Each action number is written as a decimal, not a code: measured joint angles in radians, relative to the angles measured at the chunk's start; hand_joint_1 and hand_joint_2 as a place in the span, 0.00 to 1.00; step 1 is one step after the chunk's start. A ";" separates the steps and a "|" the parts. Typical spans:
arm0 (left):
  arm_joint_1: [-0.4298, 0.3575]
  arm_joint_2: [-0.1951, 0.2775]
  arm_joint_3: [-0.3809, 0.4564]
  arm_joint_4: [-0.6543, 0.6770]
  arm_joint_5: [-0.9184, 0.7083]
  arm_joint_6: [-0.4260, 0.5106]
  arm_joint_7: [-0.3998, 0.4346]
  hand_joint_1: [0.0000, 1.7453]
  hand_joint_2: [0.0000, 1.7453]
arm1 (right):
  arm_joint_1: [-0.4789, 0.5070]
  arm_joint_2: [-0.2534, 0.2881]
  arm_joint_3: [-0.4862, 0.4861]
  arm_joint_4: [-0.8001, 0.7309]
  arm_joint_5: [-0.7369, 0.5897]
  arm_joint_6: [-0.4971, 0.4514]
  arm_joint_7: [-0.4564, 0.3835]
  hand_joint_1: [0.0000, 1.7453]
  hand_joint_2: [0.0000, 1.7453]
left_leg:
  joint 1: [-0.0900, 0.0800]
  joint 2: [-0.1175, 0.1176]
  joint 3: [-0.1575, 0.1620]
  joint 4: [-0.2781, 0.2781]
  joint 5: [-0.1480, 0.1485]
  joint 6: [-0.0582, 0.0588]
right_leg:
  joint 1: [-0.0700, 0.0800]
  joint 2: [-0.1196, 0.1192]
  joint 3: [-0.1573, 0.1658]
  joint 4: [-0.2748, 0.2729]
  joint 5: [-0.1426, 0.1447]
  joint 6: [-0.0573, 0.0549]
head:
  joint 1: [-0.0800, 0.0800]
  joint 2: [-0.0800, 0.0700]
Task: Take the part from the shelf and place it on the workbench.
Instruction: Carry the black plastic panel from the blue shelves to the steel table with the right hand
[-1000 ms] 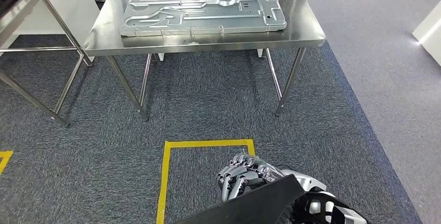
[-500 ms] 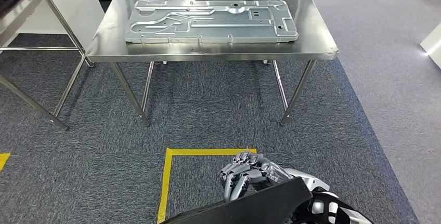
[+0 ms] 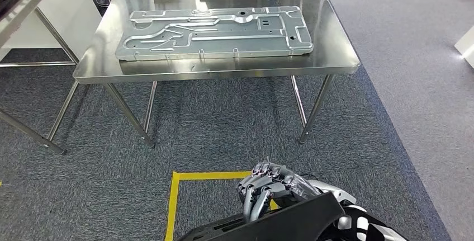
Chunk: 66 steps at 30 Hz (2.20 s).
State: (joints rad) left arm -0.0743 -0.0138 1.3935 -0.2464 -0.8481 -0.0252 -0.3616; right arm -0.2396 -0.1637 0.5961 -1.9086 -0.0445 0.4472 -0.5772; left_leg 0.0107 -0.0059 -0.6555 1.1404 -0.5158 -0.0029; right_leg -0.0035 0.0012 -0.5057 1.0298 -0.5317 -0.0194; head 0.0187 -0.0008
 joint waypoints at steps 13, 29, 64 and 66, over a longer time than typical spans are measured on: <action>-0.002 -0.001 0.000 0.001 0.002 0.002 -0.004 0.00 1.00 | 0.010 0.000 -0.027 0.001 -0.001 0.008 -0.025 0.94 1.00 | -0.010 -0.007 0.125 -0.114 0.018 0.043 | -0.010 0.001 -0.190 0.254 -0.084 0.057 | 0.003 0.000; -0.005 -0.003 0.000 0.001 0.011 0.008 -0.001 0.00 1.00 | 0.000 0.000 -0.043 -0.051 -0.019 0.017 -0.025 0.94 1.00 | 0.006 0.000 -0.007 0.089 -0.085 -0.021 | -0.007 0.004 -0.043 -0.001 0.039 0.004 | -0.001 0.000; -0.009 -0.015 0.006 0.007 0.055 0.046 -0.017 0.00 1.00 | 0.027 -0.071 -0.072 -0.218 0.036 -0.208 -0.115 0.94 1.00 | 0.014 0.003 0.017 -0.097 0.103 -0.027 | -0.006 0.009 0.002 -0.011 0.011 0.021 | -0.015 0.000; -0.008 -0.015 0.011 0.007 0.064 0.050 -0.018 0.00 1.00 | 0.045 -0.071 -0.089 -0.229 0.046 -0.236 -0.114 0.94 1.00 | 0.009 0.002 0.017 -0.095 0.102 -0.007 | -0.008 0.010 0.002 -0.009 0.000 0.035 | -0.015 0.000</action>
State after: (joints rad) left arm -0.0824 -0.0290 1.4044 -0.2396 -0.7839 0.0252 -0.3799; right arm -0.1949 -0.2349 0.5072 -2.1376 0.0019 0.2115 -0.6916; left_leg 0.0196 -0.0042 -0.6389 1.0458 -0.4134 -0.0102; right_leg -0.0117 0.0115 -0.5037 1.0212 -0.5314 0.0157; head 0.0033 -0.0008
